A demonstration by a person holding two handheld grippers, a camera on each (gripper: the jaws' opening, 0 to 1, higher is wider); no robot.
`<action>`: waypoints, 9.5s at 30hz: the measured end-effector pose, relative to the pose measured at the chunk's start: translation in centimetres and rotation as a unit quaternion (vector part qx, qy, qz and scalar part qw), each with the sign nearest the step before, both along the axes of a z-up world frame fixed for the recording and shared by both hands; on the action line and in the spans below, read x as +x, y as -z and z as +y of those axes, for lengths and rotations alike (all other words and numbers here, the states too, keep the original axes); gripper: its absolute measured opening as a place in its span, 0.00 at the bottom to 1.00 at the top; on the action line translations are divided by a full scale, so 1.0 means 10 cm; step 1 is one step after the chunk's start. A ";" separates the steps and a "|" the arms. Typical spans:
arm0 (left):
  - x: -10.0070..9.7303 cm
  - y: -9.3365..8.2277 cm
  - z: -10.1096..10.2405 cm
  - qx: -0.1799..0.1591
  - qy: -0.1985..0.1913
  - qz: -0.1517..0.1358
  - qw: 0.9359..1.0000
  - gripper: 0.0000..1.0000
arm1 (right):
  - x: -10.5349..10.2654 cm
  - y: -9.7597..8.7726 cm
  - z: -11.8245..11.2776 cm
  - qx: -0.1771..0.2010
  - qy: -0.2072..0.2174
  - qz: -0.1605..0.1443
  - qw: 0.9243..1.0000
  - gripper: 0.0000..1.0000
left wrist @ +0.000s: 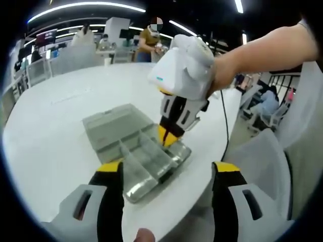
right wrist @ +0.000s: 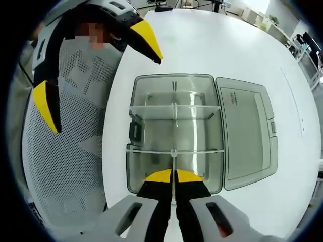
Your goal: Insert the divider into the dual guide fixture by aligning both edges with the guide slots and pushing it downward to the bottom, including one-sided entry, uneven engagement, binding, and posture correction.
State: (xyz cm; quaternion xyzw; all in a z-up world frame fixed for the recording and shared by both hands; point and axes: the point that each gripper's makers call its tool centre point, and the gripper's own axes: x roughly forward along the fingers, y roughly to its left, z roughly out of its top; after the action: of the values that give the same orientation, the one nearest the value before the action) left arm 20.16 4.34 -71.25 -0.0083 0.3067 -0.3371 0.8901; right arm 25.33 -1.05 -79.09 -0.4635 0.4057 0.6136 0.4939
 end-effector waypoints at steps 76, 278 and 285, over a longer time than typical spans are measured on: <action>-0.41 -0.14 1.08 0.106 0.069 -0.003 0.992 0.68 | -0.43 -0.95 0.02 0.333 0.255 -0.026 0.907 0.54; -0.05 1.03 2.22 0.343 0.256 0.124 0.895 0.29 | -0.64 -0.93 -0.26 0.324 0.281 -0.025 0.903 0.62; -0.06 1.03 2.20 0.342 0.259 0.125 0.895 0.29 | -0.64 -0.93 -0.28 0.324 0.281 -0.026 0.903 0.62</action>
State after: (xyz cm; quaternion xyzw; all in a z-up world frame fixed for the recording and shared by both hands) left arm 19.60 26.37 -81.57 0.3341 0.5026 -0.4261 0.6740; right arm 18.93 -3.84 -69.76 -0.1601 0.2849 0.5351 0.7790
